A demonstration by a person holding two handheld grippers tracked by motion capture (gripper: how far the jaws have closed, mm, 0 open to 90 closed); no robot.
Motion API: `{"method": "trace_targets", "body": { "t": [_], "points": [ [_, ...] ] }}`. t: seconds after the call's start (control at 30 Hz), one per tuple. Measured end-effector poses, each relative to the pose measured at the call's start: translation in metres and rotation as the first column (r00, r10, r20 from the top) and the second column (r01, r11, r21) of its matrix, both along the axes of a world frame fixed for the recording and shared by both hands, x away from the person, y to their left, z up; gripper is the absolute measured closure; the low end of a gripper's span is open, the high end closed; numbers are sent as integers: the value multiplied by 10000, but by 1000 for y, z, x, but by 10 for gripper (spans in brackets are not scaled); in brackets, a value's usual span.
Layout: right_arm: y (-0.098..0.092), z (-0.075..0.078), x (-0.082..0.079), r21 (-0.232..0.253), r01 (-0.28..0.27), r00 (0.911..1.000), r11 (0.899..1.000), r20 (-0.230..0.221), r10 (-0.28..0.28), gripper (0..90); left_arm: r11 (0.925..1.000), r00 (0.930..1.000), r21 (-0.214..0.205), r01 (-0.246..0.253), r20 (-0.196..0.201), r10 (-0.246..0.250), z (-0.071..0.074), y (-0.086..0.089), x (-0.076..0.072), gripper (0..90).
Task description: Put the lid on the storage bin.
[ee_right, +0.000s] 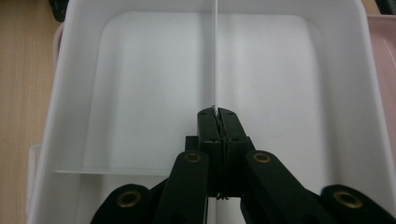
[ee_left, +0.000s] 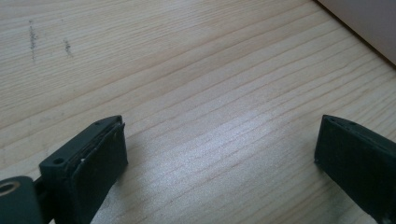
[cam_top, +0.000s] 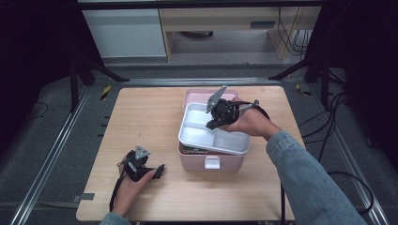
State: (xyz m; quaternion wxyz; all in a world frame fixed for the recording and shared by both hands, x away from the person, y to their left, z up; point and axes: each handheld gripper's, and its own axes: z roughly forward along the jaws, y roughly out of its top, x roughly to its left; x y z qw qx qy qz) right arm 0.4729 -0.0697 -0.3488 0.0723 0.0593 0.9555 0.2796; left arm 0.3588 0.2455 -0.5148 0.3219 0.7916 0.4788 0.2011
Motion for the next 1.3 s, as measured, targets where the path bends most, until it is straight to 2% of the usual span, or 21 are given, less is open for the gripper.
{"method": "trace_targets", "body": {
  "t": [0.17,0.47,0.6,0.7,0.8,0.87,0.93,1.03,1.13,1.2,1.3],
  "points": [
    [2,-7,-1,33,-81,10000,10000,-49,81,900,10000,10000,2,4,0,-4,0,0,0,16],
    [7,-10,-3,60,-461,9989,9989,-51,462,896,10000,10000,7,3,-3,-3,0,0,0,16],
    [8,-11,-4,48,-660,9975,9978,-261,661,888,10000,10000,7,2,-3,-2,0,0,0,16],
    [12,-17,-6,-220,-830,9962,9963,-263,825,885,10000,10000,4,1,-3,-1,0,0,0,16],
    [9,-22,-5,-48,-756,9964,9971,-397,753,870,10000,10000,3,0,-2,0,0,0,0,16],
    [7,-25,-5,157,-568,9967,9983,-566,576,831,10000,10000,0,-5,-3,5,0,0,0,16],
    [6,-26,-5,102,-501,9970,9987,-580,506,754,10000,10000,2,5,-4,-5,0,0,0,16],
    [3,-23,-7,526,34,9977,9986,-675,2,651,10000,10000,-10,-6,-10,6,0,0,0,16],
    [-1,-20,-8,686,449,9973,9966,-604,-408,560,10000,10000,11,-3,-18,3,0,0,0,16],
    [-4,-19,-8,866,850,9955,9926,-497,-809,491,10000,10000,2,1,-9,-1,0,0,0,16],
    [-10,-17,-8,1105,1596,9871,9810,-301,-1572,382,10000,10000,-1,51,-23,-51,0,0,1,14]
  ]
}}
